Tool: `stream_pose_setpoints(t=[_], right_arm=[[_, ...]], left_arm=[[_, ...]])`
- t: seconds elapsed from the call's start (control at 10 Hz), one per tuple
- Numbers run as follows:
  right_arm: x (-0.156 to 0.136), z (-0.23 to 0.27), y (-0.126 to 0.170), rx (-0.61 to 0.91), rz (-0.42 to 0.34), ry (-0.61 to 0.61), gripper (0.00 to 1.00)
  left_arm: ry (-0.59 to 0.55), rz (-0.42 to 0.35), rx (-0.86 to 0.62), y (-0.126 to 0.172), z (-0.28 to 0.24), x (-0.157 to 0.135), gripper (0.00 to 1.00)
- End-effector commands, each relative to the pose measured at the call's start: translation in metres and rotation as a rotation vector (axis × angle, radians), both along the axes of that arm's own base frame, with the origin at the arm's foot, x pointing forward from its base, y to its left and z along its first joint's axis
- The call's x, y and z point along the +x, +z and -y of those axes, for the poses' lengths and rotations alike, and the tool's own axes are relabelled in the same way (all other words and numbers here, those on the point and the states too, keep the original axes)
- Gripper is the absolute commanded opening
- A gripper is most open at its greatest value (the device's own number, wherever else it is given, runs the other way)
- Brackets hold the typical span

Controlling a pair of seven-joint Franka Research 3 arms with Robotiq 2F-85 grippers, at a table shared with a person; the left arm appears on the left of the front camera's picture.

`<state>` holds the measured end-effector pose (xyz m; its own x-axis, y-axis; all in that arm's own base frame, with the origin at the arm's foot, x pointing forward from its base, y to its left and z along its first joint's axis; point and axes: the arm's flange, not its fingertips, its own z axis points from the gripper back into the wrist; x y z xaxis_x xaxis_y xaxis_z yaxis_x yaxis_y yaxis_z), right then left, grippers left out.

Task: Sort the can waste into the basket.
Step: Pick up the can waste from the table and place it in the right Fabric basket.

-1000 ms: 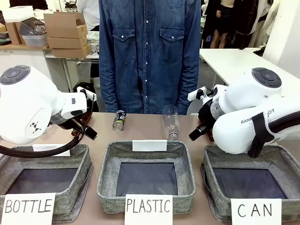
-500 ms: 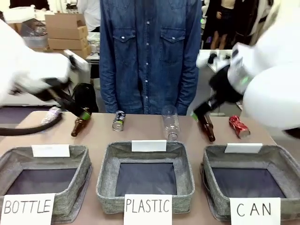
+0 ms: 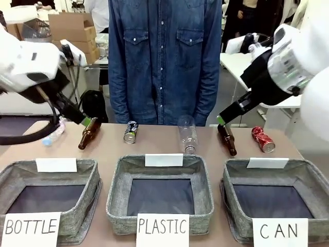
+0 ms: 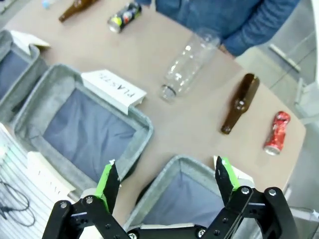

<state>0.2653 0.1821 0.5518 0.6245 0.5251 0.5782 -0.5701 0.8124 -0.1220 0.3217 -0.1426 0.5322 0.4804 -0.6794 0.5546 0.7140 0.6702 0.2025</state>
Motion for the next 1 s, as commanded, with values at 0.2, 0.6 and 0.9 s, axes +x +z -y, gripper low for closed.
stream_pose_setpoints(t=[0.2,0.6,0.9], right_arm=[[0.019,0.062,-0.014,0.569,-0.545,-0.043,1.0],[-0.001,0.153,-0.001,1.238,-0.568,-0.069,1.0],[-0.035,0.197,-0.007,1.285,-0.297,-0.216,1.0]], left_arm=[[-0.285,-0.749,-0.441,0.007,-0.053,-0.013,1.0],[-0.508,-0.832,-1.15,-0.01,-0.14,0.001,1.0],[-0.469,-0.585,-1.392,-0.003,-0.199,-0.015,1.0]])
